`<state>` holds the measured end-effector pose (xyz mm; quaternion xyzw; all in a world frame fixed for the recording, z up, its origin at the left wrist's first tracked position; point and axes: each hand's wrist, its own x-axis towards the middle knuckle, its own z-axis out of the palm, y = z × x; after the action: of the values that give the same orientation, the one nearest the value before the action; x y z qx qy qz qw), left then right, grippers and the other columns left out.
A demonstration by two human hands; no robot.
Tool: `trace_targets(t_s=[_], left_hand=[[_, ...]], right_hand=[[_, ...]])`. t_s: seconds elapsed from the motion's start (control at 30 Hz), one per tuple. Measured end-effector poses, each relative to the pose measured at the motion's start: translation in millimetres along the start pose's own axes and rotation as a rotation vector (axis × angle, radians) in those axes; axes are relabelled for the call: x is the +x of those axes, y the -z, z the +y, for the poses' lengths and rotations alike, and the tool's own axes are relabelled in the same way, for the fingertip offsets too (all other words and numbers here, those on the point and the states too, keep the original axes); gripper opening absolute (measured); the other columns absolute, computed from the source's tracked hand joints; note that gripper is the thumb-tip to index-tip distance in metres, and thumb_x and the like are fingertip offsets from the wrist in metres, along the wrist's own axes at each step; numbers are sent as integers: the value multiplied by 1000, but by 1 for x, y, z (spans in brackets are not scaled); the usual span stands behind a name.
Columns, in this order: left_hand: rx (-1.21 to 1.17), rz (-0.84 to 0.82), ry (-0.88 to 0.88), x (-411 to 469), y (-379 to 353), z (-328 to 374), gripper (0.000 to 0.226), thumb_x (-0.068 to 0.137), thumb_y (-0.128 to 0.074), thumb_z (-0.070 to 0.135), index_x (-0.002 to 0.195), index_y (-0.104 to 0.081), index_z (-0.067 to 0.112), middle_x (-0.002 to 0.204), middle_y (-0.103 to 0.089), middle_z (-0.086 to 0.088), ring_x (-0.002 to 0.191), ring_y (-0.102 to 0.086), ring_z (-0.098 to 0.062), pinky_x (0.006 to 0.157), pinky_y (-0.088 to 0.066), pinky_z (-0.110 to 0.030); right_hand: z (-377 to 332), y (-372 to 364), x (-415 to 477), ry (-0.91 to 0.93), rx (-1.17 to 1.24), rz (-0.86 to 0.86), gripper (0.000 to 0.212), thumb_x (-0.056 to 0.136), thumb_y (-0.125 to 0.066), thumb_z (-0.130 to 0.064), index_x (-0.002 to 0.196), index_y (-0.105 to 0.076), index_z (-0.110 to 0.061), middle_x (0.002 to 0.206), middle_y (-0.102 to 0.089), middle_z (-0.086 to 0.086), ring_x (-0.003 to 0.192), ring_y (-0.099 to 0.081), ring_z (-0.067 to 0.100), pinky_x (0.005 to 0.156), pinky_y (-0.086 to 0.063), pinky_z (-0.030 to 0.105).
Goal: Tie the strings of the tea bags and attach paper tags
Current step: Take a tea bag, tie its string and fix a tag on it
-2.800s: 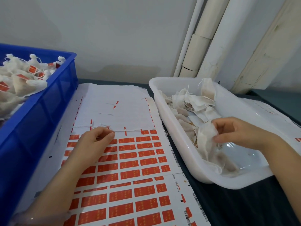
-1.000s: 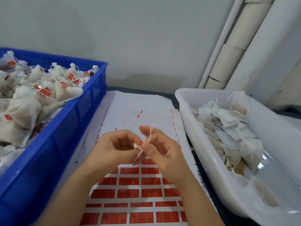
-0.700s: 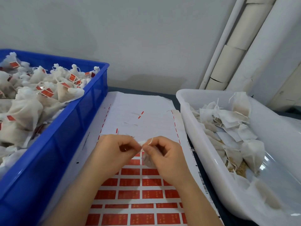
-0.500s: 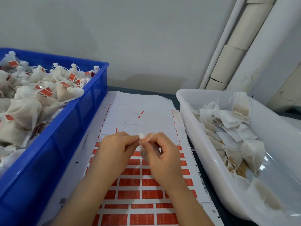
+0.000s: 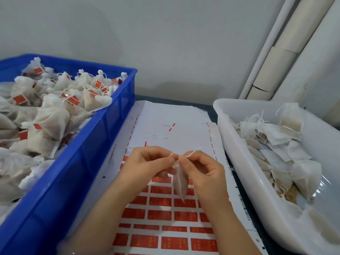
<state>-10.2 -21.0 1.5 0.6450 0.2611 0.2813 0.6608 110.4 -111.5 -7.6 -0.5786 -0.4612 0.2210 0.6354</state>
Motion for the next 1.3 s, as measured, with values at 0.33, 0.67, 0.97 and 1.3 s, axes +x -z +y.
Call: trace_targets(t_s=[0.33, 0.67, 0.97, 1.3], left_hand=[[105, -174, -64, -2, 6, -2, 9, 77, -70, 24, 72, -71, 17, 68, -66, -5, 56, -59, -15, 56, -49, -20], [-95, -198, -147, -1, 5, -6, 19, 76, -61, 35, 81, -65, 17, 73, -58, -2, 63, -53, -17, 54, -45, -21], [-107, -173, -108, -3, 3, -3, 14, 74, -64, 34, 76, -68, 20, 77, -62, -7, 75, -60, -28, 69, -53, -34], [-12, 230, -166, 2, -6, -7, 14, 77, -69, 7, 72, -71, 20, 70, -69, -4, 60, -66, -19, 55, -53, -24]], right_hand=[[2, -5, -3, -151, 176, -72, 25, 60, -69, -44, 72, -74, -24, 76, -71, 1, 77, -68, 17, 68, -54, 25], [8, -5, -3, -236, 270, -157, 37, 62, -75, -51, 89, -75, -26, 97, -71, 6, 99, -64, 31, 88, -50, 53], [6, -3, -3, -194, 238, -158, 25, 64, -71, -44, 78, -72, -24, 89, -68, 7, 92, -62, 33, 84, -52, 53], [5, -10, -8, -16, -46, -97, 12, 90, -56, -17, 81, -56, -25, 65, -55, -16, 58, -50, 0, 53, -41, 11]])
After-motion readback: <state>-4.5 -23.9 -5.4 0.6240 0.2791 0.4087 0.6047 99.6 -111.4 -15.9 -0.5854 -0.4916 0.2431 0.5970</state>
